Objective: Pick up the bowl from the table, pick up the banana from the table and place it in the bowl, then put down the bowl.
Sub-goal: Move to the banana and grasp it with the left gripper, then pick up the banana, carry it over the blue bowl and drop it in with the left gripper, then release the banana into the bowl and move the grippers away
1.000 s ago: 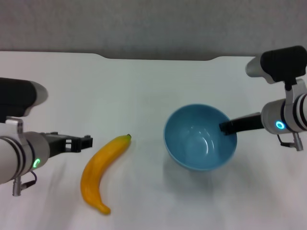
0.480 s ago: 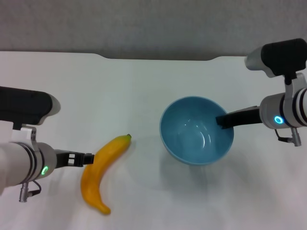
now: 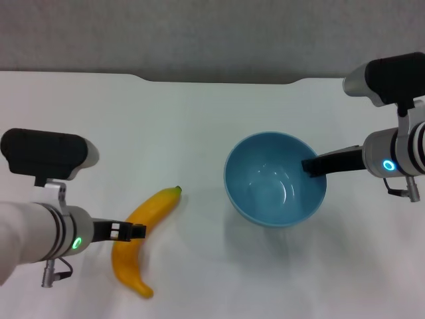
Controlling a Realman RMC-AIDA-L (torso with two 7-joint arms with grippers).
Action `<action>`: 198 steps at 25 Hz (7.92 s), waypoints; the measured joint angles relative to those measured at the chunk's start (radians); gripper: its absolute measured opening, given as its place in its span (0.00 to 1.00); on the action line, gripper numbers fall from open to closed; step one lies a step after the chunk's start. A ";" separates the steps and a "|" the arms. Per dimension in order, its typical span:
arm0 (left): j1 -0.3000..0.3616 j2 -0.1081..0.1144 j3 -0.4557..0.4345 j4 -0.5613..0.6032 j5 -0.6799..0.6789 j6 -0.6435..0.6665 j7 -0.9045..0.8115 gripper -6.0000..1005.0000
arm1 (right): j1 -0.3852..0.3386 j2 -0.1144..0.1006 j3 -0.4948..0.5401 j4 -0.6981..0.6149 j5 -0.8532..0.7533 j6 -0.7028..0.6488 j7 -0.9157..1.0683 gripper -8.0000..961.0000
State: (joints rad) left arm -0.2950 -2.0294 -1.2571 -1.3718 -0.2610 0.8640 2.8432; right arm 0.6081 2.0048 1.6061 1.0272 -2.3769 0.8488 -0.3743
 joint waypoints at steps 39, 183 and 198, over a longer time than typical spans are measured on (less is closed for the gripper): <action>-0.091 -0.005 0.006 0.216 -0.066 -0.096 -0.001 0.66 | -0.014 0.003 -0.032 0.053 0.004 -0.001 0.000 0.07; 0.122 -0.005 -0.146 -0.160 0.097 -0.154 -0.010 0.88 | 0.329 0.008 -0.133 -0.581 0.327 -0.120 -0.065 0.18; 0.182 -0.005 -0.147 -0.185 0.097 -0.203 -0.004 0.88 | 0.065 -0.006 -0.067 -0.170 0.212 -0.044 -0.081 0.76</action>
State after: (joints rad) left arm -0.1126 -2.0340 -1.4036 -1.5571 -0.1642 0.6607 2.8394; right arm 0.6729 1.9989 1.5389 0.8569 -2.1653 0.8049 -0.4550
